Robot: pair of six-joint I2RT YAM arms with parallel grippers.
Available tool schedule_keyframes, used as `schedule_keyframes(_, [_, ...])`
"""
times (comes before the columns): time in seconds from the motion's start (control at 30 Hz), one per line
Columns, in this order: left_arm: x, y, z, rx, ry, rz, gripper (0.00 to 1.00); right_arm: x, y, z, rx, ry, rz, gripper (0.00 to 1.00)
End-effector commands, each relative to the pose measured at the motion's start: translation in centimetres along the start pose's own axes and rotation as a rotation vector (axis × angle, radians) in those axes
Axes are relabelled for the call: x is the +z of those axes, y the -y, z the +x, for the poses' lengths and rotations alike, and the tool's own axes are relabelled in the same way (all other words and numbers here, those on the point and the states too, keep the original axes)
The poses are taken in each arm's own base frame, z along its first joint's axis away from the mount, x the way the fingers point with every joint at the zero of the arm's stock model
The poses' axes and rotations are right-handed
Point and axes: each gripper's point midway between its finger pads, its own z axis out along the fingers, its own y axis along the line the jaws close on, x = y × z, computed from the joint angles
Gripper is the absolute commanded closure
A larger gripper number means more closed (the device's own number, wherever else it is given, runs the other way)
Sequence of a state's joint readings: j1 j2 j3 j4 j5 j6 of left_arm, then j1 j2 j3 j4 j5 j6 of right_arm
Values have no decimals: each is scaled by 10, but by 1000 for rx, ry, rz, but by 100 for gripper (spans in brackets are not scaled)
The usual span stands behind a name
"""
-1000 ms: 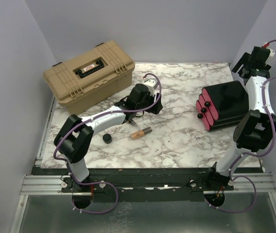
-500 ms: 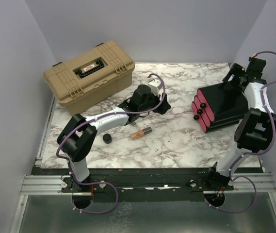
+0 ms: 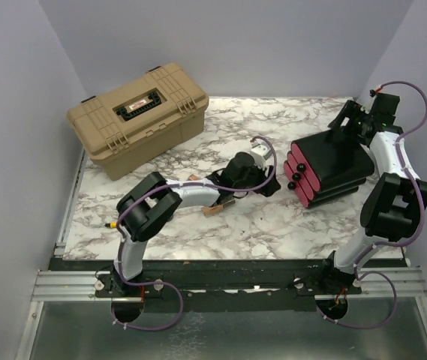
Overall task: Organize the makeup
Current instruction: Open the drawer in the storage box.
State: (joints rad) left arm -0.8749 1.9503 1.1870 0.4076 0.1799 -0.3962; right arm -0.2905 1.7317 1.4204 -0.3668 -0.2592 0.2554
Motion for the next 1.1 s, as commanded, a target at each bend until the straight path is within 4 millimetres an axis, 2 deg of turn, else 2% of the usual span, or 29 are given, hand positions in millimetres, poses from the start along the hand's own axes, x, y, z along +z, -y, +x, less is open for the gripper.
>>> schedule_keyframes(0.0, [25, 27, 23, 36, 28, 100, 35, 4, -27, 54, 38, -173, -68, 17])
schedule_keyframes(0.17, [50, 34, 30, 64, 63, 180, 36, 1, -27, 52, 30, -171, -61, 17])
schedule_keyframes(0.27, [50, 30, 31, 82, 103, 180, 36, -2, -29, 52, 30, -170, -69, 17])
schedule_keyframes(0.4, [48, 30, 24, 88, 210, 201, 36, -3, -33, 52, 36, -167, -86, 17])
schedule_keyframes(0.6, [73, 33, 26, 116, 262, 253, 38, -3, -33, 54, 36, -175, -89, 17])
schedule_keyframes(0.73, [79, 29, 31, 134, 253, 243, 43, -4, -33, 53, 35, -172, -88, 17])
schedule_keyframes(0.9, [81, 22, 40, 143, 228, 218, 64, -6, -35, 52, 38, -169, -97, 17])
schedule_keyframes(1.07, [72, 19, 37, 150, 234, 193, 75, -7, -35, 50, 36, -164, -92, 17])
